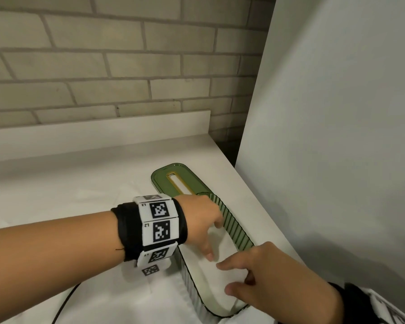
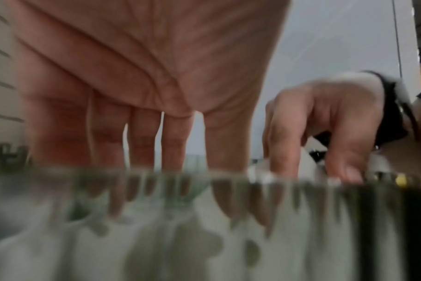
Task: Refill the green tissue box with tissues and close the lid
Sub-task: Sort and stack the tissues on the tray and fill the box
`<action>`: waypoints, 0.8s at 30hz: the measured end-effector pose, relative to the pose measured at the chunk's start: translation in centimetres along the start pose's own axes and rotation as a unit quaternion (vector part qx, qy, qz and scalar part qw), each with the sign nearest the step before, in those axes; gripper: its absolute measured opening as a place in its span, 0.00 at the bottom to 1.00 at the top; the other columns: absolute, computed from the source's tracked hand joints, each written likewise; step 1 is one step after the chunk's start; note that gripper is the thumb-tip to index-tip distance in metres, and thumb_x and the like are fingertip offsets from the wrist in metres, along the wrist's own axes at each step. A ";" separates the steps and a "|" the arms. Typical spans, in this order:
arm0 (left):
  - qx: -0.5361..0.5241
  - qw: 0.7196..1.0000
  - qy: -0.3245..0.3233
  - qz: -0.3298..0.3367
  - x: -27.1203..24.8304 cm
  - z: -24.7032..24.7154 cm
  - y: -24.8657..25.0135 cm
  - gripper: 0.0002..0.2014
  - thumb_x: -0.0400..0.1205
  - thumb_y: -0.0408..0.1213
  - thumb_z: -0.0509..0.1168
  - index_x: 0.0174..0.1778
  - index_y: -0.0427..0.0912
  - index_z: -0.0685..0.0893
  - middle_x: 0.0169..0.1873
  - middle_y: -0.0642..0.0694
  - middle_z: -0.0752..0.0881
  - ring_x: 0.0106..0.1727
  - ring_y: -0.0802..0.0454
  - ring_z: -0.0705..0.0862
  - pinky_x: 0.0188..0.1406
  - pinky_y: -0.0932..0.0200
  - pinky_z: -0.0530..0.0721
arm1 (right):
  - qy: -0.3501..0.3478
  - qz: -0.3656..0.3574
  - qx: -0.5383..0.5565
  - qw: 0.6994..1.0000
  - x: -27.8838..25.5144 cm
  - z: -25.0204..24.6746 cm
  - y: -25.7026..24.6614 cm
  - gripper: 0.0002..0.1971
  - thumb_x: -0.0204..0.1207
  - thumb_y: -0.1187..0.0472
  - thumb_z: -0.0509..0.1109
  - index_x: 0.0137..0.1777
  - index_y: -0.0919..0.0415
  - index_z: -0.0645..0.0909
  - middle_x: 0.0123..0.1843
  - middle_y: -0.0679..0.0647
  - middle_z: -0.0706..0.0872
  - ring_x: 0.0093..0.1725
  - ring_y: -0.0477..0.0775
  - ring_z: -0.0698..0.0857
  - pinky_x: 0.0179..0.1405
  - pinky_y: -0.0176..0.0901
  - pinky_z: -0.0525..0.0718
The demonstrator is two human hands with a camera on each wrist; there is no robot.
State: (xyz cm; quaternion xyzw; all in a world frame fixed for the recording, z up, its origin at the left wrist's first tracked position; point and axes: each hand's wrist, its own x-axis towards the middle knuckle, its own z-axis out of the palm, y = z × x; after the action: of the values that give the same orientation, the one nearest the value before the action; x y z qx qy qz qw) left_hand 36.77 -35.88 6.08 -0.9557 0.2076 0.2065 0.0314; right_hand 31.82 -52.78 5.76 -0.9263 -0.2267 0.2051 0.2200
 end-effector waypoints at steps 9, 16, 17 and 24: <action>0.096 0.991 -0.093 -0.008 1.3 1.5 0.1 0.45 0.62 0.62 0.76 0.74 0.52 0.68 0.68 0.49 0.78 0.64 0.45 0.80 0.54 0.49 0.83 | 0.068 -0.108 -0.181 0.975 -0.4 0.0 -1.7 0.25 0.70 0.35 0.69 0.67 0.41 0.79 0.71 0.48 0.77 0.66 0.48 0.80 0.60 0.37 0.82; 0.168 0.978 -0.121 -0.040 1.8 1.6 0.8 0.39 0.74 0.43 0.74 0.79 0.46 0.63 0.73 0.41 0.73 0.71 0.40 0.76 0.60 0.43 0.79 | -0.111 -0.067 -0.140 0.982 0.2 2.6 -1.3 0.52 0.49 0.29 0.25 0.69 0.35 0.74 0.85 0.47 0.54 0.78 0.56 0.67 0.74 0.46 0.65; 0.173 0.977 -0.115 -0.041 2.0 1.6 0.6 0.37 0.75 0.40 0.73 0.79 0.45 0.64 0.71 0.42 0.75 0.69 0.41 0.77 0.56 0.47 0.80 | -0.118 -0.067 -0.156 0.978 0.1 2.6 -1.4 0.54 0.48 0.29 0.24 0.65 0.40 0.79 0.83 0.50 0.60 0.74 0.57 0.72 0.68 0.45 0.69; 0.212 0.976 -0.038 -0.025 2.2 1.6 -0.7 0.19 0.83 0.30 0.60 0.71 0.43 0.75 0.60 0.43 0.80 0.59 0.43 0.82 0.40 0.53 0.75 | -0.149 -0.113 -0.278 0.942 -0.4 1.9 -1.8 0.51 0.47 0.26 0.13 0.32 0.57 0.74 0.26 0.52 0.66 0.34 0.52 0.71 0.39 0.42 0.63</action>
State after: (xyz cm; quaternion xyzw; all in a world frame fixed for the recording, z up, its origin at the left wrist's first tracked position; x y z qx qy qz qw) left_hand 38.27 -35.88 3.68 -0.9235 0.2219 0.1929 0.2464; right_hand 29.98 -50.95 5.24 -0.8778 -0.4080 0.2434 -0.0613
